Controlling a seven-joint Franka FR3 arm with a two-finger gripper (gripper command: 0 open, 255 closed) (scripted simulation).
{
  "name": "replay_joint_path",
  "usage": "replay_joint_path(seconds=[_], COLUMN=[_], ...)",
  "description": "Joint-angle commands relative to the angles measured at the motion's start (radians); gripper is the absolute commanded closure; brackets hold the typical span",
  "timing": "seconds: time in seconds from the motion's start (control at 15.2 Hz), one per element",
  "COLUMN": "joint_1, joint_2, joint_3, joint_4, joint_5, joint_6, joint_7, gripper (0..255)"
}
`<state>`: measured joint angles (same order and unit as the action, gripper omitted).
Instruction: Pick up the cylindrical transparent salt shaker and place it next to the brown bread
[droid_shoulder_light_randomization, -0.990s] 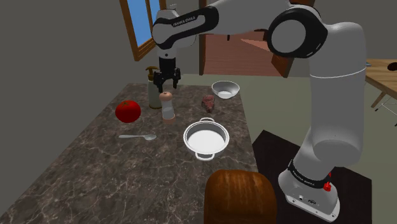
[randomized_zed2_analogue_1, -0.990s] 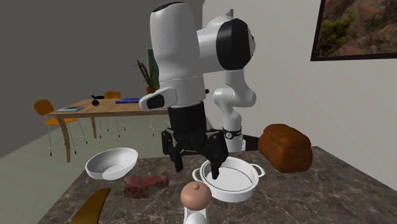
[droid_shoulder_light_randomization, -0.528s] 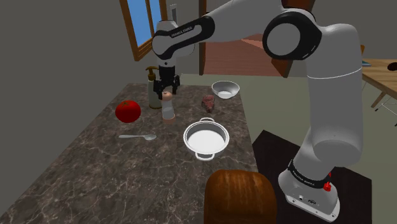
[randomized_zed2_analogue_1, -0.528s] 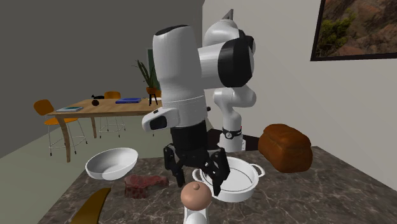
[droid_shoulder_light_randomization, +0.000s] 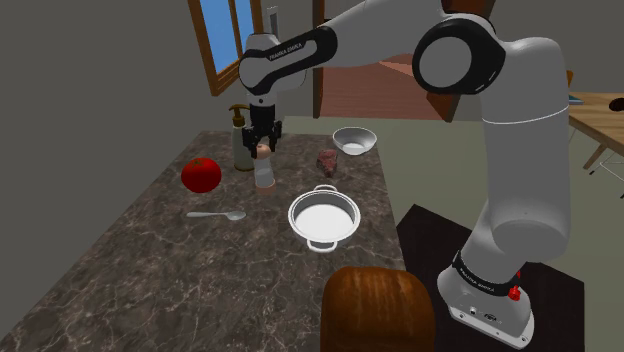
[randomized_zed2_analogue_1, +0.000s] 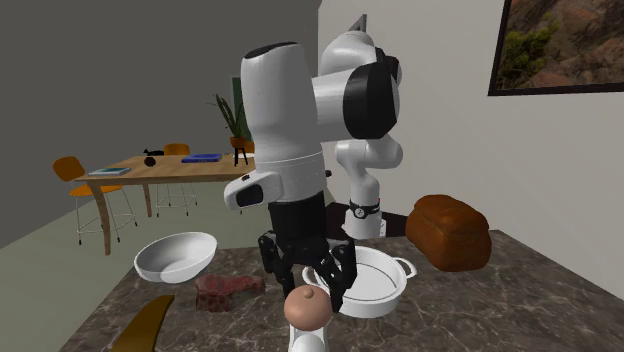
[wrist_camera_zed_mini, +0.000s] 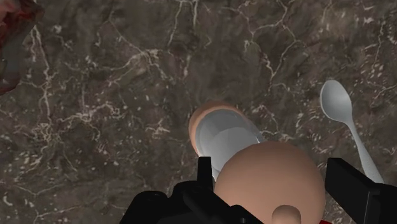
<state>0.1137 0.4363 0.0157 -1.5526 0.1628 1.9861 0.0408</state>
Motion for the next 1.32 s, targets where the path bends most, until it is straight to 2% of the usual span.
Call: replay_joint_path(seconds=[0.0,0.53,1.25], joint_1=[0.0,0.0,-0.001], joint_2=[0.001,0.001,-0.029], joint_3=[0.0,0.0,-0.001], joint_4=[-0.001,-0.001,0.103], joint_5=[0.0,0.0,-0.007], joint_6=[0.0,0.0,-0.132], joint_7=[0.0,0.0,0.02], gripper=[255,255,255])
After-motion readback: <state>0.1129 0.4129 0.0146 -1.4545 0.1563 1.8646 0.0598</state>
